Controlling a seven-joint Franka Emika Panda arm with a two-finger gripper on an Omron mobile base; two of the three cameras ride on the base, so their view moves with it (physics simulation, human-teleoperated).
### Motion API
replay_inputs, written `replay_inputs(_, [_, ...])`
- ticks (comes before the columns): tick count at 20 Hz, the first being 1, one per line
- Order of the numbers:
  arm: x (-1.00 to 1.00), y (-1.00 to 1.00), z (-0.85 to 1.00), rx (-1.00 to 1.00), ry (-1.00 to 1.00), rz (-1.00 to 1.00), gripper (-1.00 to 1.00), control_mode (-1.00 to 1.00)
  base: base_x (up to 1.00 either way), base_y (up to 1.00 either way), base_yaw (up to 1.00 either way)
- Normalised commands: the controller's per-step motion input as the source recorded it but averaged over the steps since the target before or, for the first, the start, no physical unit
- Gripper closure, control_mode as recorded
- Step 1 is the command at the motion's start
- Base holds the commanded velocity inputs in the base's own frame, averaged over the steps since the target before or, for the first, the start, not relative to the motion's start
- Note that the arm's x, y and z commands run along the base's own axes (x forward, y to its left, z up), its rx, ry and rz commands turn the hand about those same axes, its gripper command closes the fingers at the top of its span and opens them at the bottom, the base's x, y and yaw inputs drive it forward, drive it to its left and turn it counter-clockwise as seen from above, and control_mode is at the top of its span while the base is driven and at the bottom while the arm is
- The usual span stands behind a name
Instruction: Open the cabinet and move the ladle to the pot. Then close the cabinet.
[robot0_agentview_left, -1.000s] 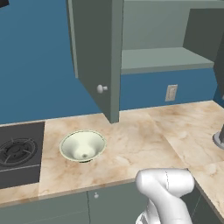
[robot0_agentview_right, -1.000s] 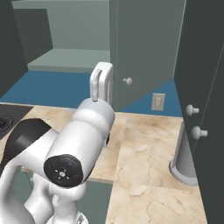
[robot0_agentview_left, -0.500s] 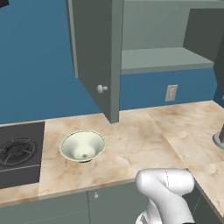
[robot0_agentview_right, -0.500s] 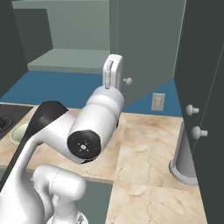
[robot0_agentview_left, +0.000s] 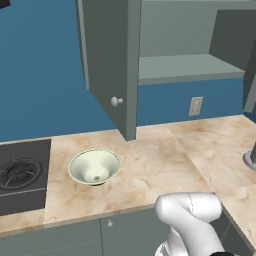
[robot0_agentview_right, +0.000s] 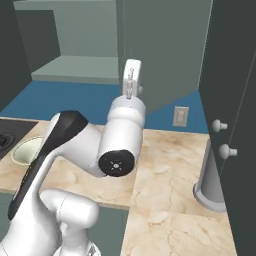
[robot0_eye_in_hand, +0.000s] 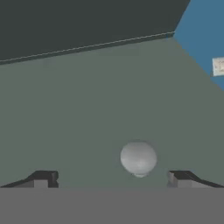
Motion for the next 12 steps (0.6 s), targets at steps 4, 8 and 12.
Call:
replay_inputs(4, [0.57,0.00,0.00,0.00,-0.05,0.15,-1.00,-1.00,0.00,0.00,0.00])
replay_inputs(8, [0.65,0.07,0.00,0.00,-0.01,0.15,-1.00,-1.00,0.00,0.00,0.00])
replay_inputs(12, [0.66,0.13,0.00,0.00,0.01,0.13,-1.00,-1.00,0.00,0.00,0.00])
